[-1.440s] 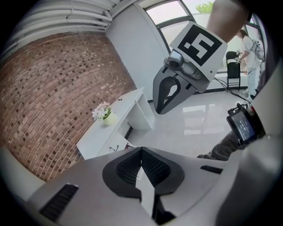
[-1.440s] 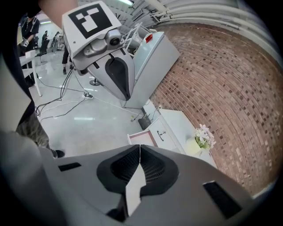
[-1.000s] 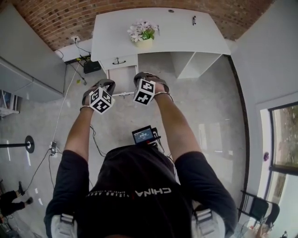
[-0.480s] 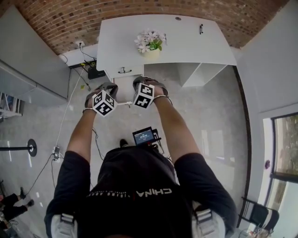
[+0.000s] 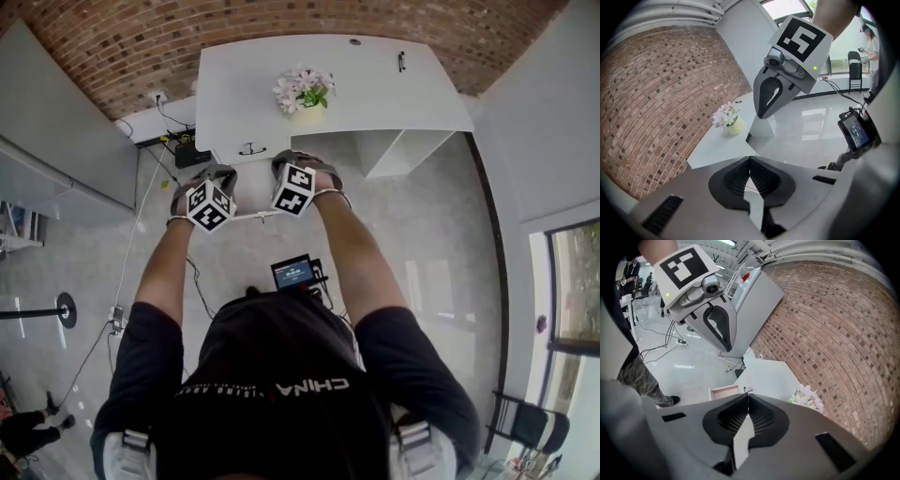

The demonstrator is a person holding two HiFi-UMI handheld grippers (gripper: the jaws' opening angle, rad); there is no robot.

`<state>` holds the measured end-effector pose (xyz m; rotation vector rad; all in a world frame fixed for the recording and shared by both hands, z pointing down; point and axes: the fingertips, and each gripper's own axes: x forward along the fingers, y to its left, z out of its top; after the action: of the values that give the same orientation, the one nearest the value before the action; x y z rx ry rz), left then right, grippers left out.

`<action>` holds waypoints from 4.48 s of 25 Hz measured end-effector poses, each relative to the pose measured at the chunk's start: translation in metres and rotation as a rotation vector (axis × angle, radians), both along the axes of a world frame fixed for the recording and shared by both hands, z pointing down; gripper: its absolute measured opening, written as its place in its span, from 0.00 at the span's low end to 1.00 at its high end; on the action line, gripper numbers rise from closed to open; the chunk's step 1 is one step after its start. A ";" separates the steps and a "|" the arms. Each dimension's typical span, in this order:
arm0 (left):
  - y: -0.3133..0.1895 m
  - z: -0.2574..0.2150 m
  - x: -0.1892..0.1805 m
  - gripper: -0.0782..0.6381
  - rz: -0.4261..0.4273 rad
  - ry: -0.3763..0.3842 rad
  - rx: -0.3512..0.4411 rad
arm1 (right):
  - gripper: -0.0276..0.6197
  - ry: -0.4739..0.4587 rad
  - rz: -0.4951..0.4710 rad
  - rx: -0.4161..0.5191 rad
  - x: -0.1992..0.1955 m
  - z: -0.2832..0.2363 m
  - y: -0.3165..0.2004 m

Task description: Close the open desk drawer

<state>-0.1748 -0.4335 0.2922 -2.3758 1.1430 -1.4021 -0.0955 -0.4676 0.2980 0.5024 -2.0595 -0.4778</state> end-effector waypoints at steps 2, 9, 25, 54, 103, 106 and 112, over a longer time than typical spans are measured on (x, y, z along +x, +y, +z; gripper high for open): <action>0.000 0.002 -0.003 0.13 0.000 0.001 -0.002 | 0.07 0.007 -0.009 -0.002 -0.003 0.004 0.001; 0.003 0.012 -0.002 0.13 0.010 0.005 -0.007 | 0.07 0.024 -0.029 -0.020 -0.004 0.016 0.005; -0.039 0.066 -0.016 0.13 0.077 0.013 0.045 | 0.07 0.066 -0.118 -0.052 -0.018 0.089 -0.029; -0.081 0.545 -0.010 0.13 0.216 0.170 0.209 | 0.07 -0.149 -0.308 0.068 -0.067 0.561 -0.065; -0.021 0.672 -0.016 0.13 0.121 0.021 0.087 | 0.07 -0.099 -0.240 0.023 -0.032 0.681 -0.002; -0.024 0.664 -0.017 0.13 0.117 0.017 0.108 | 0.07 -0.110 -0.237 0.054 -0.032 0.671 -0.005; -0.034 0.638 -0.021 0.13 0.096 0.009 0.170 | 0.07 -0.123 -0.221 0.090 -0.035 0.653 -0.017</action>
<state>-0.1960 -0.4679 0.9305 -2.2876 1.0878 -1.2142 -0.1309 -0.4848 0.9507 0.3664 -2.2318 -0.6879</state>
